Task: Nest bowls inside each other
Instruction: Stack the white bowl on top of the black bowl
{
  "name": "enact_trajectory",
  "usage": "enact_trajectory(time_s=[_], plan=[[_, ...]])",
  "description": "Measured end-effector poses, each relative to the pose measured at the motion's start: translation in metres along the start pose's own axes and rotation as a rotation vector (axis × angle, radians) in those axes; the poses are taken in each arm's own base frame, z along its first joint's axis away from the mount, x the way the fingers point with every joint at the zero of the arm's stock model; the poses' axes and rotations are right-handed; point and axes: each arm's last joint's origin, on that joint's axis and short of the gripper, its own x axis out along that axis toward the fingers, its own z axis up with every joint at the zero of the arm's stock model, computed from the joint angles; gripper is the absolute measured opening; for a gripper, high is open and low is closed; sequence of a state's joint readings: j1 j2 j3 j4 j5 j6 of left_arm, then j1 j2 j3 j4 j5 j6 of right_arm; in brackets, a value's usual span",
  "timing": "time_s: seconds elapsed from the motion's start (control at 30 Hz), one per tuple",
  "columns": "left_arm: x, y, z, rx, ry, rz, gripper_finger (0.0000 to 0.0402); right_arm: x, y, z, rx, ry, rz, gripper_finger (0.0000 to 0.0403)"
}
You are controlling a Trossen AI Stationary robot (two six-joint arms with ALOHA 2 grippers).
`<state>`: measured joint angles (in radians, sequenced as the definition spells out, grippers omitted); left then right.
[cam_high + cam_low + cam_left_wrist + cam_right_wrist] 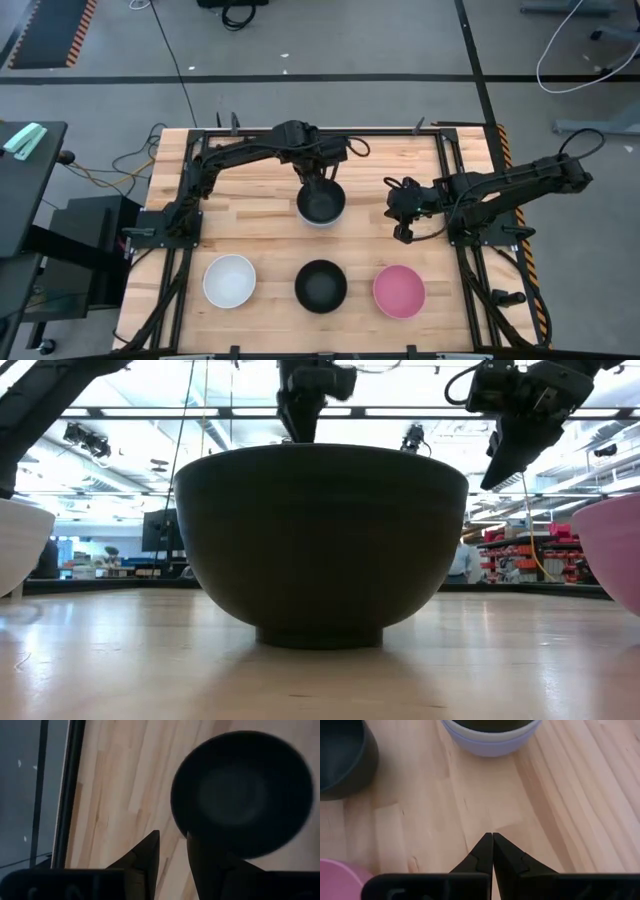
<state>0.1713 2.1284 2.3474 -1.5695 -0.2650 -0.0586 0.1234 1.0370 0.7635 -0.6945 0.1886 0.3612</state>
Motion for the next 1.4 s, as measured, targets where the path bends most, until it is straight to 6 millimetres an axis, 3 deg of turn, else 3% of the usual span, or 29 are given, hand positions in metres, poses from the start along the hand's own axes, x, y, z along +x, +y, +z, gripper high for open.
enact_trajectory(time_s=[0.43, 0.67, 0.77, 0.87, 1.1, 1.27, 1.4], plan=[[-0.073, 0.02, -0.02, -0.059, -0.293, -0.011, 0.0104, 0.0, 0.003, 0.007, -0.061, -0.075, 0.021, 0.0014], [-0.089, 0.026, -0.021, -0.129, -0.399, -0.013, 0.009, 0.0, 0.003, 0.008, -0.06, -0.078, 0.022, 0.0014], [-0.074, 0.018, -0.016, -0.115, -0.377, -0.014, 0.0082, 0.0, 0.003, 0.008, -0.06, -0.079, 0.022, 0.0014], [-0.044, 0.009, -0.018, -0.077, -0.262, -0.011, 0.0076, 0.0, 0.003, 0.008, -0.06, -0.082, 0.023, 0.0014], [0.02, 0.0, -0.04, -0.049, -0.025, 0.02, 0.0076, 0.0, 0.003, 0.008, -0.059, -0.085, 0.024, 0.0014], [0.037, 0.009, -0.069, -0.114, -0.057, 0.032, 0.0082, 0.0, 0.003, 0.008, -0.059, -0.085, 0.025, 0.0014], [0.033, 0.016, -0.101, -0.193, -0.153, 0.027, 0.0079, 0.0, 0.003, 0.008, -0.059, -0.085, 0.025, 0.0014]])
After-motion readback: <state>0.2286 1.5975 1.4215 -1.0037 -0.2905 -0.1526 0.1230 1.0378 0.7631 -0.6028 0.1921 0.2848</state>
